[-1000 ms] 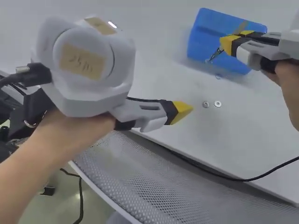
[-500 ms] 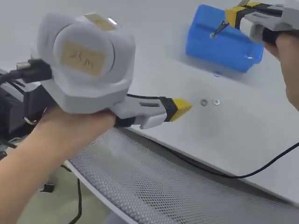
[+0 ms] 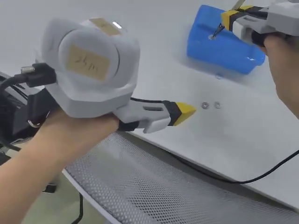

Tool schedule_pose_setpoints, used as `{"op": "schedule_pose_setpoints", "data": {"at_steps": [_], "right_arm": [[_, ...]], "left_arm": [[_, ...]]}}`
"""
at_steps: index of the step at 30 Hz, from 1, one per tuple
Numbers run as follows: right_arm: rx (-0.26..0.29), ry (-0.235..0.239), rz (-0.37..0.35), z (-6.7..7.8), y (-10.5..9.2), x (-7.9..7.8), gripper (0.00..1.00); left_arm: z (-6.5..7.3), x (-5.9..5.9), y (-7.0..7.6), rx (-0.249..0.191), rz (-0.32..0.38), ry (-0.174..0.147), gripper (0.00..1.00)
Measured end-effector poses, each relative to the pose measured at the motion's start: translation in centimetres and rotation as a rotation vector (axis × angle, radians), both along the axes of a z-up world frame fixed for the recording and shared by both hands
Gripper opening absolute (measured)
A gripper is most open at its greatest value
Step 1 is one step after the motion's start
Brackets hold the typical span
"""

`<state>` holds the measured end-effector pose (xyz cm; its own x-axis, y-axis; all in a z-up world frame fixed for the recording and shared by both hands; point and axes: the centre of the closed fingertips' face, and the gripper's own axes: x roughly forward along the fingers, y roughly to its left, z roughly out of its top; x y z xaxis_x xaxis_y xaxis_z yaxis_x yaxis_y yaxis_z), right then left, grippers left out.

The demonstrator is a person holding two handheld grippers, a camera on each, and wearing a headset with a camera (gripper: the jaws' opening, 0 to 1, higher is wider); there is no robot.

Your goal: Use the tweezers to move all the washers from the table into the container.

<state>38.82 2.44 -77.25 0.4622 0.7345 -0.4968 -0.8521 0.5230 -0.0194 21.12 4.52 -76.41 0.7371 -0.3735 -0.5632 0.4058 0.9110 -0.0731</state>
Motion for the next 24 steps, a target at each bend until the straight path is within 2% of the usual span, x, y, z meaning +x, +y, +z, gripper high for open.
{"op": "schedule_pose_setpoints", "data": {"at_steps": [3, 10, 17, 24], "right_arm": [[-0.004, 0.013, -0.002, -0.6, 0.2, 0.2, 0.01], [-0.022, 0.054, 0.008, -2.3, 0.7, 0.3, 0.01], [-0.039, 0.045, 0.003, -3.0, 0.9, 0.7, 0.01], [-0.051, 0.051, -0.002, -3.8, 1.3, 0.8, 0.01]], "left_arm": [[0.2, 0.3, 0.0, -0.003, -0.003, -0.008, 0.99], [0.0, 0.8, 0.3, 0.002, -0.006, -0.005, 0.99], [-0.4, 1.0, 0.7, 0.010, -0.013, 0.006, 0.99], [-0.2, 1.7, 1.4, 0.014, -0.011, -0.001, 0.99]]}}
